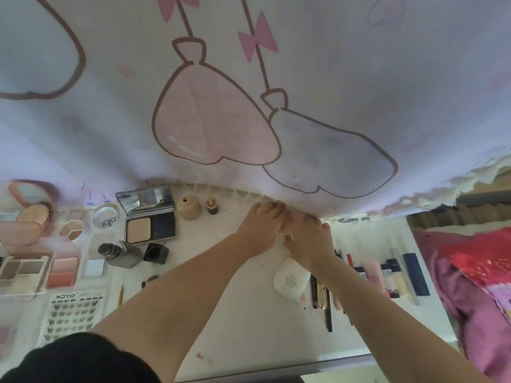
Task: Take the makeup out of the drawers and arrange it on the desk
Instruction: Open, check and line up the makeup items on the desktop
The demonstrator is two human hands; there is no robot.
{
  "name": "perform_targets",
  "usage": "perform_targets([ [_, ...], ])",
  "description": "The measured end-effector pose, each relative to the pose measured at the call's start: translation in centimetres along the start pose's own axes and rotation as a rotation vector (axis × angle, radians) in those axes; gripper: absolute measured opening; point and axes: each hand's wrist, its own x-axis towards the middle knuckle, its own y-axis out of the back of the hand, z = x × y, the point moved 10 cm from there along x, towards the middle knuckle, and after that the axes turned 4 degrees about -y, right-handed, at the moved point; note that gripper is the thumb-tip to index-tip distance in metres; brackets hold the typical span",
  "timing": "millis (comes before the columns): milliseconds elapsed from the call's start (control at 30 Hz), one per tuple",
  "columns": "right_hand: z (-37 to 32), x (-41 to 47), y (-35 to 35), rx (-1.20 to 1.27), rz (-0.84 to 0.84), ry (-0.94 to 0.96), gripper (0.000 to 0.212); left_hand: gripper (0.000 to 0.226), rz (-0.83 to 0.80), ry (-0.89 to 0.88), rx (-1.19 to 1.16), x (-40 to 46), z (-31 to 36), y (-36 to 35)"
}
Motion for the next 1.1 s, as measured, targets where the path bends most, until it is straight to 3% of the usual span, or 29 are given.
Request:
perform_targets([
  [100, -0.7, -0.8, 1.3, 0.173, -0.042, 0.140, 0.031, 0.035, 0.113, 0.079, -0.057, -1.1, -0.6, 1.2],
  [200, -1.6, -1.9, 3.4, 0.372, -0.101, 0.261, 0.027, 0.024, 0.093, 0.110, -0.310, -3.8, -1.5, 2.0],
  [333, -4.4, -3.3, 5.2, 0.367, -0.129, 0.356, 0.028, 0.020, 0.083, 0.144, -0.538, -8.5, -2.4, 3.2],
  [767, -12.2, -7.0, 3.5, 0.600, -0.248, 0.184, 0.031, 0.027, 0.118, 0.370, -0.472, -19.5, -5.0, 3.6],
  [967, -13.2, -7.6, 3.9, 0.645, -0.298, 0.145, 0.031, 0.022, 0.104, 0.437, -0.624, -20.6, -5.3, 3.6],
  [1033, -12.9, -7.5, 4.4, 0.664, -0.306, 0.129, 0.034, 0.030, 0.082, 0.428, -0.649, -20.4, -5.0, 4.2],
  [1100, -12.4, -7.1, 5.0, 0.712, -0.298, 0.068, 0.038, 0.055, 0.084, 0.377, -0.443, -20.0, -4.4, 5.5],
])
